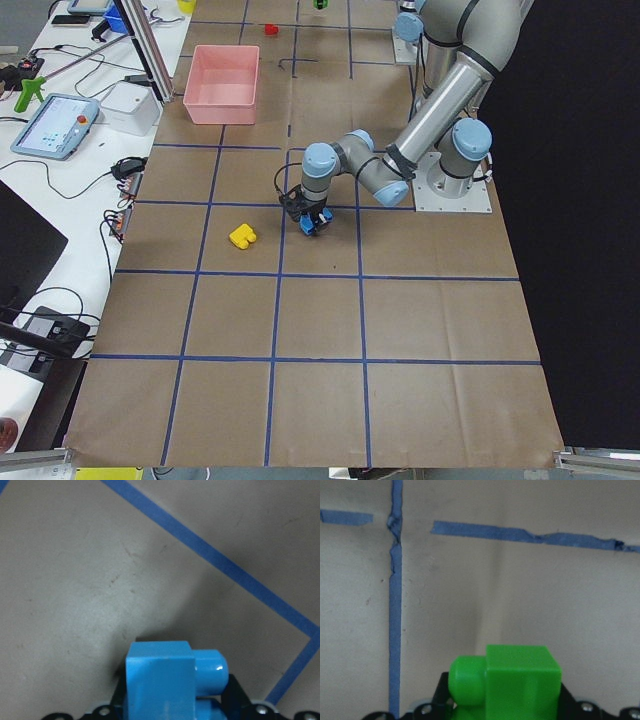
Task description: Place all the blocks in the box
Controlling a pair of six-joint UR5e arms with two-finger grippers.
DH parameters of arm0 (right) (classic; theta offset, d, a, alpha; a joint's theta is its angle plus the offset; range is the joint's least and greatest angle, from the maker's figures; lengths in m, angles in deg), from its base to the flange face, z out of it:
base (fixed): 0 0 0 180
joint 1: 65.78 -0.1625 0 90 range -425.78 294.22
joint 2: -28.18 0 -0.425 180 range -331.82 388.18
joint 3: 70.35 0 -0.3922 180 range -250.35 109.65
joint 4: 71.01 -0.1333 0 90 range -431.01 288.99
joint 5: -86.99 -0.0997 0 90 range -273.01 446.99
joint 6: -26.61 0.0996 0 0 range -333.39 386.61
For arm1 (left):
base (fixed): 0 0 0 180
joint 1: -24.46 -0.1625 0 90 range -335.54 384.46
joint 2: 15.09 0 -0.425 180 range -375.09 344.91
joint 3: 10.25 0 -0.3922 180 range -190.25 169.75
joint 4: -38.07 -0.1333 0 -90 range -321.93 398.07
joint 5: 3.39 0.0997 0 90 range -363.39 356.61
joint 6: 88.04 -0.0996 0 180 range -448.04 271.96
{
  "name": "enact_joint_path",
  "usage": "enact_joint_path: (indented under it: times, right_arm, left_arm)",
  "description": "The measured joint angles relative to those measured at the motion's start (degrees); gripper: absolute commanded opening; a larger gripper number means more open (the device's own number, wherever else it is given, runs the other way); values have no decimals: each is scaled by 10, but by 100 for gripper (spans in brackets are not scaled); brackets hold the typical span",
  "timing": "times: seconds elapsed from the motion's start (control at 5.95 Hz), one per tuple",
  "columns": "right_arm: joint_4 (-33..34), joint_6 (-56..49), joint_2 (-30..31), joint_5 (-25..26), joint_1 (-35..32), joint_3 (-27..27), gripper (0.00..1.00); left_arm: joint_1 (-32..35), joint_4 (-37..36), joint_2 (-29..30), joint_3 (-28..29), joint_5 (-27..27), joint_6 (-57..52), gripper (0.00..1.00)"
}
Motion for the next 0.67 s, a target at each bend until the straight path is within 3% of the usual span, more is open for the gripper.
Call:
enact_joint_path:
  times: [0.34,0.5,0.67]
  right_arm:
    - [-52,-4,8,-15,-51,-109,3]
    - [-59,-3,6,-34,-95,-158,3]
    - [-58,9,-1,-86,-140,-187,3]
  left_arm:
    - [3,108,-20,78,-14,-1,39]
    - [5,202,-28,149,-15,-2,39]
    - [13,303,-26,235,-17,0,39]
